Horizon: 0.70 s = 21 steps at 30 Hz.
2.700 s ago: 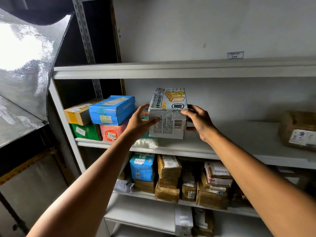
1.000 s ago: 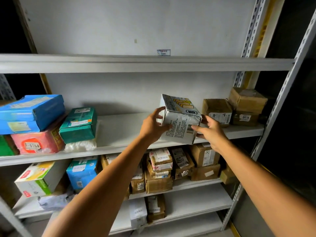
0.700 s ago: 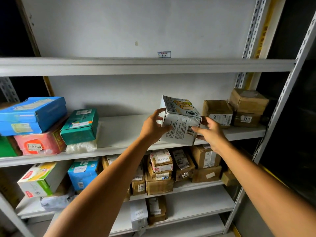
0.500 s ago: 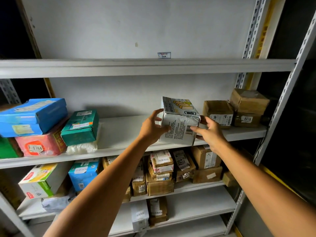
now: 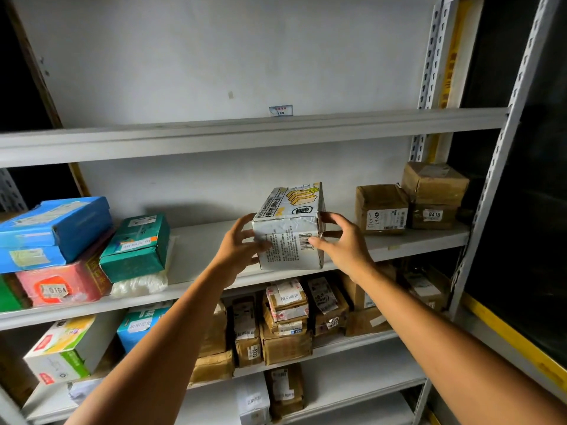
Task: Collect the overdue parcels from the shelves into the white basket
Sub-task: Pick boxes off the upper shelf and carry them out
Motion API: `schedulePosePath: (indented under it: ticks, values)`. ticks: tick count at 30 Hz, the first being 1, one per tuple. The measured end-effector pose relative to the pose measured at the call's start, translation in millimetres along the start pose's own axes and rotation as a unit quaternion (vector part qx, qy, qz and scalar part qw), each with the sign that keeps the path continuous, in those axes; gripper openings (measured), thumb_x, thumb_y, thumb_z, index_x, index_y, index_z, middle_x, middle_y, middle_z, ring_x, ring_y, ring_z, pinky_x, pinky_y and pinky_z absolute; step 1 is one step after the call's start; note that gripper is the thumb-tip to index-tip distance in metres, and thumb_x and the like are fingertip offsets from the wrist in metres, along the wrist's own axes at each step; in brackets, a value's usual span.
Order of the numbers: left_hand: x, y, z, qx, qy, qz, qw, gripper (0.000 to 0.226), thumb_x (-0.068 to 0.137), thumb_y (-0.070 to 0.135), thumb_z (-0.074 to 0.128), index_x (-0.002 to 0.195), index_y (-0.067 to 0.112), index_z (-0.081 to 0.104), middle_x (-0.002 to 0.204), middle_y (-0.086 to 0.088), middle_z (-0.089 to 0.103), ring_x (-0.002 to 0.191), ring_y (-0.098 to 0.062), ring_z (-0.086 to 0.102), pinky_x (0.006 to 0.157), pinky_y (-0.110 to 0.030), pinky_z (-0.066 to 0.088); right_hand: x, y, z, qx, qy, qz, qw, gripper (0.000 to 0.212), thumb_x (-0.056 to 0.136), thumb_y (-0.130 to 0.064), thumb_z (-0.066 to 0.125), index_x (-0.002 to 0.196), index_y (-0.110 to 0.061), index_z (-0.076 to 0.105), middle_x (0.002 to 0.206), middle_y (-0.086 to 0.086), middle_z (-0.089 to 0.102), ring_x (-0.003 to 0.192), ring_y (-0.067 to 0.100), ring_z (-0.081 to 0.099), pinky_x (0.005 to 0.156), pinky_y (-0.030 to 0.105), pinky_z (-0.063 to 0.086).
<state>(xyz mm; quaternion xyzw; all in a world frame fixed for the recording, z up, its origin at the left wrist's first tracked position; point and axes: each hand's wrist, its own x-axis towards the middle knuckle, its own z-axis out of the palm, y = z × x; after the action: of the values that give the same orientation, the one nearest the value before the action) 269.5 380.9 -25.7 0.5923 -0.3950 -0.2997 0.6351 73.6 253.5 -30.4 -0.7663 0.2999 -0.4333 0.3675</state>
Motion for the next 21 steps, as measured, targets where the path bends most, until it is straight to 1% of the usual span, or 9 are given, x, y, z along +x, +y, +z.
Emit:
schedulePosePath:
  ticks: [2,5,9,11,13,15,18,19,21]
  values:
    - [-1.1,-1.9,-2.9,-0.014,0.003,-0.003,1.000,0.071,0.084,-0.010,0.069,0.138,0.028,0.045,0.108,-0.006,0.064,0.087,-0.018,0.068,0.063,-0.027,0.060,0.4,-1.5,4.0,-0.011,0.002,-0.009,1.000,0.059,0.077,-0.022,0.083,0.131,-0.020,0.058,0.129,-0.005,0.062,0.115,0.003,0.050,0.093,0.017,0.037]
    - [-0.5,-2.0,-5.9,-0.022,0.005,-0.003,1.000,0.070,0.084,-0.011,0.068,0.138,0.027,0.044,0.110,-0.006,0.064,0.089,-0.020,0.068,0.061,-0.025,0.059,2.2,-2.4,8.0,-0.012,0.002,-0.011,1.000,0.060,0.078,-0.022,0.082,0.132,-0.020,0.057,0.130,-0.004,0.062,0.117,0.005,0.051,0.093,0.017,0.037]
    - [8.2,-0.6,-4.6,-0.019,0.004,0.001,1.000,0.075,0.083,-0.010,0.070,0.144,0.024,0.042,0.116,-0.010,0.062,0.096,-0.024,0.068,0.063,-0.028,0.060,8.1,-2.0,8.6,-0.011,0.006,-0.003,1.000,0.057,0.080,-0.021,0.080,0.132,-0.020,0.057,0.131,-0.005,0.061,0.115,0.002,0.048,0.089,0.014,0.036]
    - [16.4,-0.2,-0.5,-0.018,-0.001,0.007,1.000,0.076,0.083,-0.008,0.072,0.145,0.024,0.042,0.119,-0.010,0.062,0.098,-0.025,0.068,0.063,-0.028,0.060,13.2,-0.9,4.9,-0.006,0.007,0.002,1.000,0.055,0.082,-0.018,0.078,0.132,-0.020,0.057,0.130,-0.007,0.060,0.118,0.004,0.049,0.084,0.009,0.035]
    - [27.1,0.4,6.7,-0.020,-0.013,0.018,1.000,0.074,0.083,-0.009,0.071,0.144,0.023,0.043,0.121,-0.013,0.061,0.098,-0.026,0.068,0.063,-0.027,0.059,18.7,-0.6,-1.8,-0.008,0.012,0.010,1.000,0.054,0.084,-0.015,0.076,0.133,-0.018,0.055,0.123,-0.012,0.056,0.115,0.002,0.045,0.081,0.006,0.034]
    - [39.6,0.0,15.9,-0.025,-0.030,0.025,0.999,0.073,0.083,-0.010,0.070,0.143,0.022,0.044,0.123,-0.016,0.059,0.099,-0.027,0.067,0.063,-0.027,0.059,24.1,0.4,-10.3,-0.012,0.024,0.021,0.999,0.054,0.084,-0.013,0.075,0.134,-0.017,0.055,0.118,-0.013,0.053,0.115,0.002,0.044,0.087,0.012,0.036]
    - [62.3,-1.6,34.7,-0.037,-0.053,0.032,0.997,0.073,0.082,-0.011,0.071,0.143,0.020,0.044,0.126,-0.022,0.056,0.099,-0.029,0.066,0.064,-0.029,0.059,34.7,7.2,-26.7,-0.022,0.044,0.031,0.998,0.057,0.084,-0.016,0.076,0.136,-0.018,0.054,0.128,-0.006,0.058,0.121,0.009,0.049,0.094,0.023,0.037]
    - [68.8,-1.7,42.2,-0.038,-0.057,0.034,0.997,0.073,0.082,-0.012,0.071,0.143,0.020,0.045,0.126,-0.022,0.056,0.099,-0.029,0.066,0.064,-0.029,0.059,38.6,11.3,-32.7,-0.022,0.049,0.040,0.998,0.059,0.084,-0.017,0.076,0.137,-0.018,0.052,0.131,-0.004,0.058,0.122,0.010,0.049,0.095,0.024,0.037]
    - [83.2,-1.2,62.0,-0.039,-0.063,0.039,0.996,0.073,0.081,-0.012,0.071,0.142,0.020,0.046,0.125,-0.021,0.056,0.096,-0.027,0.067,0.064,-0.029,0.059,48.9,20.3,-48.8,-0.023,0.059,0.057,0.996,0.064,0.084,-0.018,0.076,0.142,-0.017,0.048,0.131,-0.005,0.056,0.122,0.010,0.047,0.097,0.025,0.037]
